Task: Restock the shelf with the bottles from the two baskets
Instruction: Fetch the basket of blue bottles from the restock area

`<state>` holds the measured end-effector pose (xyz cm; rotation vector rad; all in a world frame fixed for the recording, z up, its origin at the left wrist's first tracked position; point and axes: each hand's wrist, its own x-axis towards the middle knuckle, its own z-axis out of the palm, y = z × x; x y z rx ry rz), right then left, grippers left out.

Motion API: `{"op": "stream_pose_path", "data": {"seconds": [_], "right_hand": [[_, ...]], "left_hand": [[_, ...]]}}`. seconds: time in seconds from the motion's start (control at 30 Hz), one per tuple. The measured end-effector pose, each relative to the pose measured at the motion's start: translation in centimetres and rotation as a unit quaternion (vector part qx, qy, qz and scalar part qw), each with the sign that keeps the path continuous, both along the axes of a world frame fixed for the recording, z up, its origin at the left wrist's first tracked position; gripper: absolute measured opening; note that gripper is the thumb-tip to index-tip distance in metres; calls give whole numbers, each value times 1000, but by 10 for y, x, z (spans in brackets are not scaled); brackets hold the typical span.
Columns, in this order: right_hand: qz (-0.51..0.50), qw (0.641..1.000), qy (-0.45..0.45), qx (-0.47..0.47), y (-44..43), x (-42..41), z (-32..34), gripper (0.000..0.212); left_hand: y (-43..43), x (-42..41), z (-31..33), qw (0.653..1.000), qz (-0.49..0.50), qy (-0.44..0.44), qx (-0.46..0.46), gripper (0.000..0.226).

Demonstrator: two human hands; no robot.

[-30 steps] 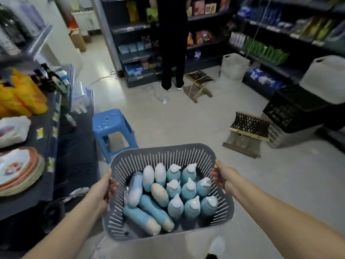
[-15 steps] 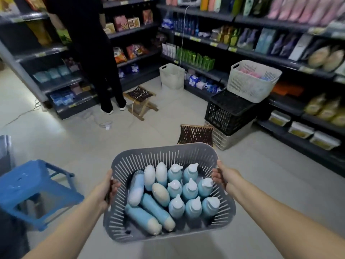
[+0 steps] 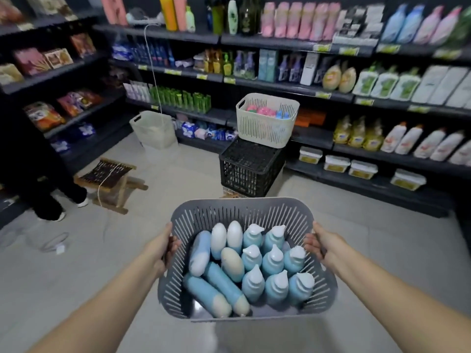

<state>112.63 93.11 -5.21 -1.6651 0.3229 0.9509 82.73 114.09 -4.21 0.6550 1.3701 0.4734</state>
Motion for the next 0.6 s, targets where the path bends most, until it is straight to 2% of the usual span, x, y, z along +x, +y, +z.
{"op": "stream_pose_path", "data": {"seconds": [0.23,0.6], "right_hand": [[-90,995,3,31,48,58,1,37],[-63,996,47,44,138,217,-27,32]], "left_hand": [[96,103,10,995,-88,31,41,45],[189,258,-8,990,-92,93,53,45]]}}
